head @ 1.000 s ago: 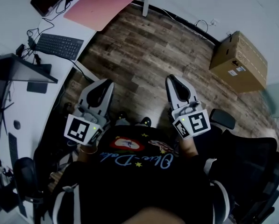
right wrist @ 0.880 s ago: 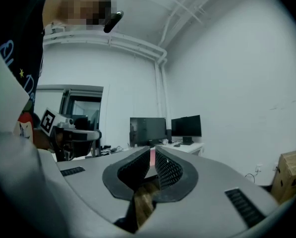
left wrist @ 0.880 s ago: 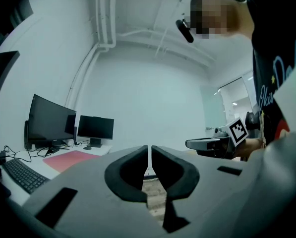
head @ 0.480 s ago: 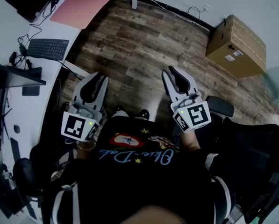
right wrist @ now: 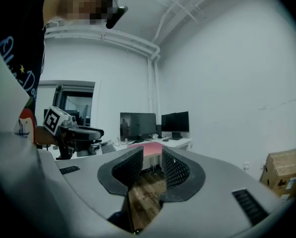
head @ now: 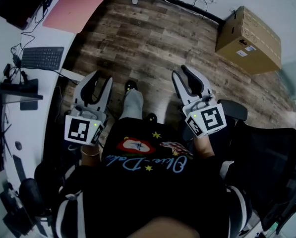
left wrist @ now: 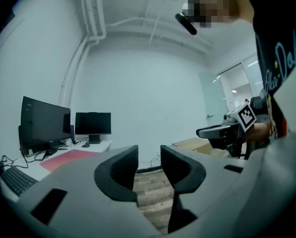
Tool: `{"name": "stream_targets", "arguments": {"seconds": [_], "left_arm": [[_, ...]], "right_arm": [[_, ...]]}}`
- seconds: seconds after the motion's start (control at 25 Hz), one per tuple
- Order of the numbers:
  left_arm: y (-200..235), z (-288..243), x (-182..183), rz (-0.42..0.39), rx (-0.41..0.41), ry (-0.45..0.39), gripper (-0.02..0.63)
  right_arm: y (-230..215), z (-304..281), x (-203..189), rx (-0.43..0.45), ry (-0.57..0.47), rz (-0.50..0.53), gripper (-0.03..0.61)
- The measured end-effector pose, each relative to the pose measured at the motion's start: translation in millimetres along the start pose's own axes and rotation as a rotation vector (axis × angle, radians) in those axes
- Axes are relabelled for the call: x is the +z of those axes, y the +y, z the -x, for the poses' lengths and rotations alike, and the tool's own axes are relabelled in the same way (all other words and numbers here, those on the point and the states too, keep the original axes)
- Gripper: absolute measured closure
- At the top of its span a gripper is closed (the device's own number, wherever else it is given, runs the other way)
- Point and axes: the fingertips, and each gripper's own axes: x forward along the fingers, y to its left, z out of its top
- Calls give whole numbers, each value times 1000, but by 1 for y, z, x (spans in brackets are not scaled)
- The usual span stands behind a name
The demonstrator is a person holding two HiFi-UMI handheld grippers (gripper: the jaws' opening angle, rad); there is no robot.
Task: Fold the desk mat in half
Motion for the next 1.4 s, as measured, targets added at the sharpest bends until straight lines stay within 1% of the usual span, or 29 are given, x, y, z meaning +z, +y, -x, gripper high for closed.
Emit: {"name": "stream_targets", "arguments": {"seconds": [0.28, 0.44, 0.6, 0.68, 0.84, 0.96, 1.2, 1.4], "left_arm": [[51, -68, 3, -3, -12, -34, 492], [86, -108, 8, -8, -25, -41, 488], [131, -137, 9, -17, -21, -43, 482], [154, -149, 9, -6, -12, -35, 480], [198, -170, 7, -22, 13, -10, 477], [234, -179, 4, -17, 44, 0, 476], [293, -178, -9, -8, 113, 20, 472], [325, -164, -24, 15, 210, 51, 469]], "right_arm": [[-40, -47, 11, -55, 8, 28, 485], [-61, -90, 20, -73, 10, 42, 485], [-71, -140, 26, -67, 20, 55, 482], [-74, -166, 28, -57, 26, 55, 482], [-78, -219, 34, -31, 37, 65, 479], [-75, -262, 37, -3, 43, 77, 477], [-59, -334, 41, 79, 49, 100, 474], [-48, -379, 39, 159, 71, 128, 474]]}}
